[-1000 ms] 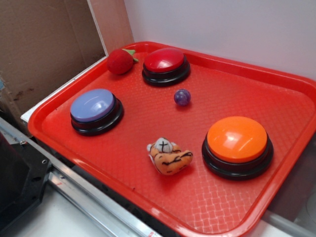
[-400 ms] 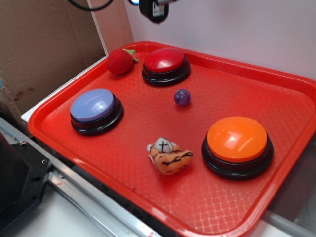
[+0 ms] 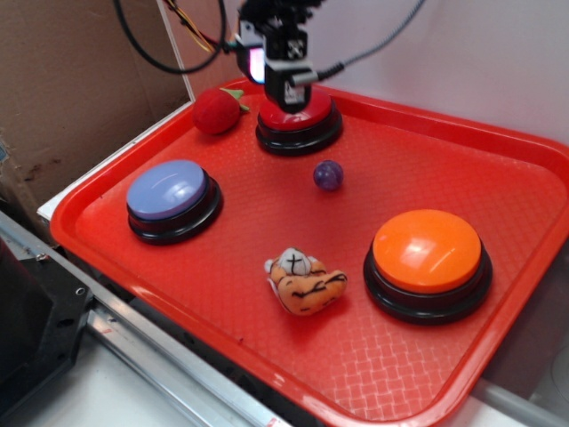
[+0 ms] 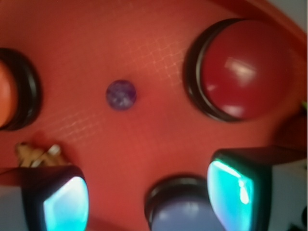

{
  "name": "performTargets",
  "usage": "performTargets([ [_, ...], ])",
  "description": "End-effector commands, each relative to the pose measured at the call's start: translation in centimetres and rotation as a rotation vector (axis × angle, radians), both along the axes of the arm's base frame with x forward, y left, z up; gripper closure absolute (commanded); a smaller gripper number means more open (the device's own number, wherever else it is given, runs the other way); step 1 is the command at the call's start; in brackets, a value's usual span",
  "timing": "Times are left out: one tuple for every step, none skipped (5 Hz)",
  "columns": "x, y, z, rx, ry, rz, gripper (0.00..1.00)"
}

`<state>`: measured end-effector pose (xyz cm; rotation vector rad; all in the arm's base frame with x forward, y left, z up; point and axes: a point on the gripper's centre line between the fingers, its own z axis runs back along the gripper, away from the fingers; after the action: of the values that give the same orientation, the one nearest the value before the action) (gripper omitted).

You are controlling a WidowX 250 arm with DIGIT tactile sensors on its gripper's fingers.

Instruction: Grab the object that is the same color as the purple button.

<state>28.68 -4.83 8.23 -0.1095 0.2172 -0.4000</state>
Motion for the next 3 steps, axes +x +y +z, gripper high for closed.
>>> performTargets([
  [1.6, -3.5, -1.2, -0.036, -0.075, -0.132, 0.00],
  [1.1, -4.3, -2.4, -0.024, -0.056, -0.162, 0.00],
  [0.8, -4.1, -2.9, 0.031, -0.037, -0.165, 0.00],
])
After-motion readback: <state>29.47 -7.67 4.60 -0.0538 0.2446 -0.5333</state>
